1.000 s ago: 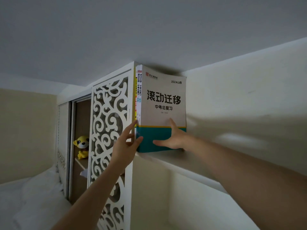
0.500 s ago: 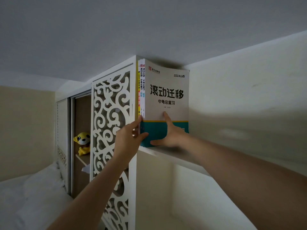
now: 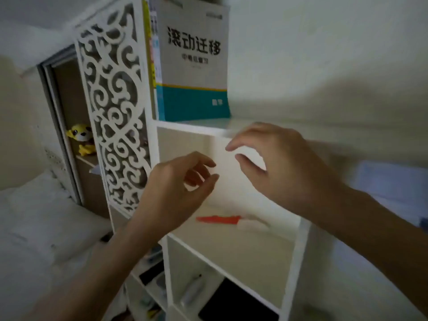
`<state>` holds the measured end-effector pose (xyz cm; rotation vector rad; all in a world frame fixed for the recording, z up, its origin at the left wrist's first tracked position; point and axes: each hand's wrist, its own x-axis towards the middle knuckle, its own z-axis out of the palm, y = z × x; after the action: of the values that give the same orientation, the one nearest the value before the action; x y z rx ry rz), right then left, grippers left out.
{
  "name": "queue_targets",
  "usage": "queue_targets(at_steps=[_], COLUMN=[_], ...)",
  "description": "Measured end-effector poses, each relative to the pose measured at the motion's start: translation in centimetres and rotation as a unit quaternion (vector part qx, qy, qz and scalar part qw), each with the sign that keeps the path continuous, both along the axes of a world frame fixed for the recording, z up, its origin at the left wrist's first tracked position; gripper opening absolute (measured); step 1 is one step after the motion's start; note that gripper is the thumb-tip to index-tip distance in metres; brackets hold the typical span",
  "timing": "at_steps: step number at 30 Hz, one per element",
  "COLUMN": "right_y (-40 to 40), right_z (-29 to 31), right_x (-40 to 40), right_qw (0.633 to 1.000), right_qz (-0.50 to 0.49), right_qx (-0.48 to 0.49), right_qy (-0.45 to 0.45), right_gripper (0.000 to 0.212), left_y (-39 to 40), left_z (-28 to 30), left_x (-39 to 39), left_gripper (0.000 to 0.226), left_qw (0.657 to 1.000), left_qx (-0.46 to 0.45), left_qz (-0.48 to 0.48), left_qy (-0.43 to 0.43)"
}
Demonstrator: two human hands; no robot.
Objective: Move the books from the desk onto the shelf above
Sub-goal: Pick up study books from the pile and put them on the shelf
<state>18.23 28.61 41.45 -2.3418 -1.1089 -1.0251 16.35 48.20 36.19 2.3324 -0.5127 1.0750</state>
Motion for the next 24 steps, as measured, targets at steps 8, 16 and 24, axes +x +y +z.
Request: queue_targets(at_steps=[8,16,24], right_y=[-25.7,-38.2,-35.6], right_z=[-25.7,-38.4,-45.3], right_x=[-12.5,-21.0,-22.6], right_qw=[0.904,0.725,0.622], right_qz=[-0.281,-0.437,-0.406], right_qx=[0.015,0.091,0.297], right_qy=[0.322,0.525,0.599], right_gripper=[0.021,0.026,0.04], left_y=[-18.7,-34.1,-34.5], left_z=[-16.7,-31.8,-40.4], left_x=[-4.8,-3.5,-3.0], left_gripper=[0.021,0.053,0.029], left_qw=[0.894,0.719,0.637], left_qx=[0.188,0.127,-0.066], left_qz=[-0.257,-0.252,-0.183], left_qy=[0.316,0.635,0.746])
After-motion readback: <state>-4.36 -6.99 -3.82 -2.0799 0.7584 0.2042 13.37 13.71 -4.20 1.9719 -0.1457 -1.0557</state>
